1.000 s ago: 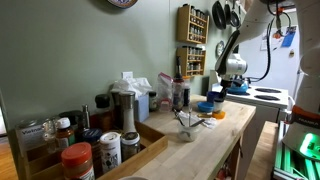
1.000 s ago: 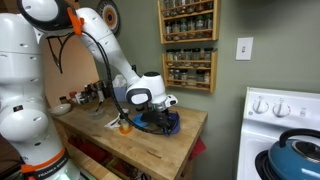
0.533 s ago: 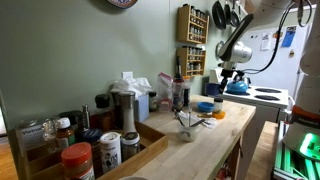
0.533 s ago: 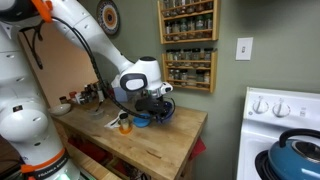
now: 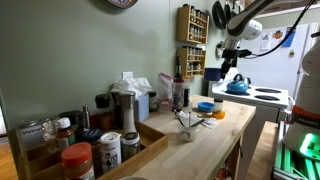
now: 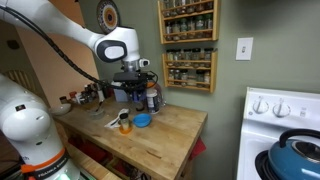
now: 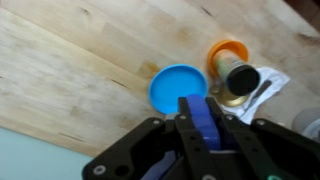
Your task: Pick up the blue mugs together and put them in the wooden tray
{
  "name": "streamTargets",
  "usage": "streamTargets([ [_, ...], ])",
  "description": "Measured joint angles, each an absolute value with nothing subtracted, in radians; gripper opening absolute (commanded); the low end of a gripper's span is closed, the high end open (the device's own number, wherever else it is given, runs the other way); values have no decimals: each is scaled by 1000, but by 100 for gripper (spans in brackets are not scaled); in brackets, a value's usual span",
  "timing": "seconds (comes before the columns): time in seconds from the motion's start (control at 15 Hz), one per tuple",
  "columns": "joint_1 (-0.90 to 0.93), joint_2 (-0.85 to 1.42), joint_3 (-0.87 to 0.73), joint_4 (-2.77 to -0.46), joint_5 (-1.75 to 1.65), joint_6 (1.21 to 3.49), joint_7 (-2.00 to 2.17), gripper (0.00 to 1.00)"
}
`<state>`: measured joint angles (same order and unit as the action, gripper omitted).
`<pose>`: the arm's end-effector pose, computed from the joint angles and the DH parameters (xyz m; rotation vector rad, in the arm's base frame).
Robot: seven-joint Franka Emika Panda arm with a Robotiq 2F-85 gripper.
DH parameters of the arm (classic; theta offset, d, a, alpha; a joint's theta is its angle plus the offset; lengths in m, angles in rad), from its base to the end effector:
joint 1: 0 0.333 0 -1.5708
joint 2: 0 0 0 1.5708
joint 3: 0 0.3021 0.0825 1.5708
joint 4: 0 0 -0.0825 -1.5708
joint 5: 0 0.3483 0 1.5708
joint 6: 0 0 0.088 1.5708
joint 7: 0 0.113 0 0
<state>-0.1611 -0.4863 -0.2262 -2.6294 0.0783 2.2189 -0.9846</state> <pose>0.3409 -0.1345 0.4095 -2.9154 -0.8605 -0.2353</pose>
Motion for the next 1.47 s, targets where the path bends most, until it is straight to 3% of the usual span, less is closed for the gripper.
streamTargets([
  [0.07, -136, -534, -212, -2638, 78, 2153, -987, 5],
  [0.13, -106, -576, -200, -2647, 81, 2089, -989, 21],
  [0.47, -87, -587, -214, -2648, 79, 2079, -972, 21],
  [0.53, -87, -583, -215, -2647, 79, 2080, -972, 5],
  [0.93, -45, -609, -154, -2651, 74, 2100, -972, 5],
  [1.4, 204, -671, 44, -2623, 72, 2104, -949, 5],
  [1.47, 244, -656, 60, -2611, 72, 2106, -951, 21],
])
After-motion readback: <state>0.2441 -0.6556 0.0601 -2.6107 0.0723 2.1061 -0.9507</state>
